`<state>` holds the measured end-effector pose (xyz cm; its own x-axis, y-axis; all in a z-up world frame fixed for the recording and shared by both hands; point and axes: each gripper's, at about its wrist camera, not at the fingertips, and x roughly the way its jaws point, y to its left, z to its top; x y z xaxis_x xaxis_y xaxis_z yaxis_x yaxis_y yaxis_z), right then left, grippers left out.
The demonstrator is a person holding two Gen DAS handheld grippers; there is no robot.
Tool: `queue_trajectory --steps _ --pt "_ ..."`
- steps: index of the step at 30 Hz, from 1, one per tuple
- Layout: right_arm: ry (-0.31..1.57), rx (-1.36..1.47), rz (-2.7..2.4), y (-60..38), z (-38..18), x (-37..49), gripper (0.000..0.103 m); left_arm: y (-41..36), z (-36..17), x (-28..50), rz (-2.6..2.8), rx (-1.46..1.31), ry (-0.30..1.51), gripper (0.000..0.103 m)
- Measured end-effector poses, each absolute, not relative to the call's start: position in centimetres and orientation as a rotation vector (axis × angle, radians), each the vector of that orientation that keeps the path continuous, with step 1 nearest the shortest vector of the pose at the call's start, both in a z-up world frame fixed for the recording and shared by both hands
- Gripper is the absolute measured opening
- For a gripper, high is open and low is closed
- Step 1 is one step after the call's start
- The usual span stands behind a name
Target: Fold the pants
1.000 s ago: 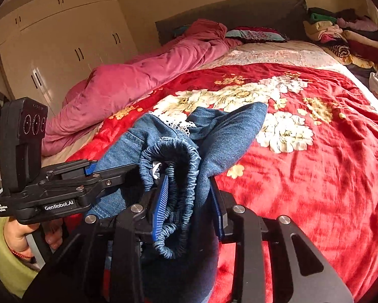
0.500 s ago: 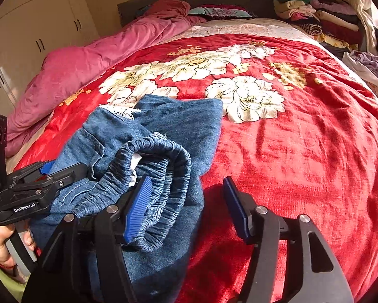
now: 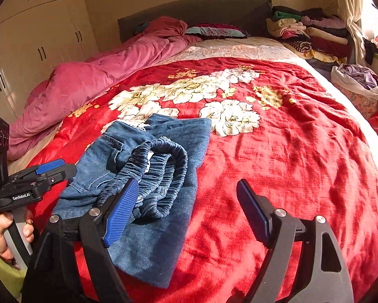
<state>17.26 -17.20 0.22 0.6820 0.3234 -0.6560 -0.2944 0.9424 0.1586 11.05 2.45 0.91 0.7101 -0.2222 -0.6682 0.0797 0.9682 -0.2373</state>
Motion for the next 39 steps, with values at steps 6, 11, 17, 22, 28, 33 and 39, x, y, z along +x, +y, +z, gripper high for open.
queue_trajectory --steps 6,11,17,22,28,33,39 --pt "0.688 0.015 0.344 -17.3 2.3 14.2 0.097 3.0 2.5 8.1 -0.15 -0.182 0.73 0.093" --pt "0.634 -0.002 0.332 -17.1 3.7 11.9 0.098 3.6 2.7 6.2 -0.124 -0.182 0.742 0.093" --pt "0.609 -0.008 0.315 -17.3 4.1 10.1 0.098 3.8 3.0 4.0 -0.102 -0.191 0.74 0.093" --pt "0.611 -0.021 0.311 -17.5 4.0 8.8 0.098 3.8 3.0 2.6 -0.094 -0.195 0.749 0.093" --pt "0.612 -0.026 0.302 -17.5 3.5 7.5 0.098 2.8 2.9 1.2 -0.098 -0.164 0.756 0.093" --pt "0.629 -0.034 0.314 -17.1 2.7 6.5 0.098 1.7 2.4 0.6 -0.11 -0.152 0.765 0.093" --pt "0.658 -0.046 0.315 -16.6 1.3 5.9 0.098 1.3 2.0 0.2 -0.103 -0.15 0.763 0.093"
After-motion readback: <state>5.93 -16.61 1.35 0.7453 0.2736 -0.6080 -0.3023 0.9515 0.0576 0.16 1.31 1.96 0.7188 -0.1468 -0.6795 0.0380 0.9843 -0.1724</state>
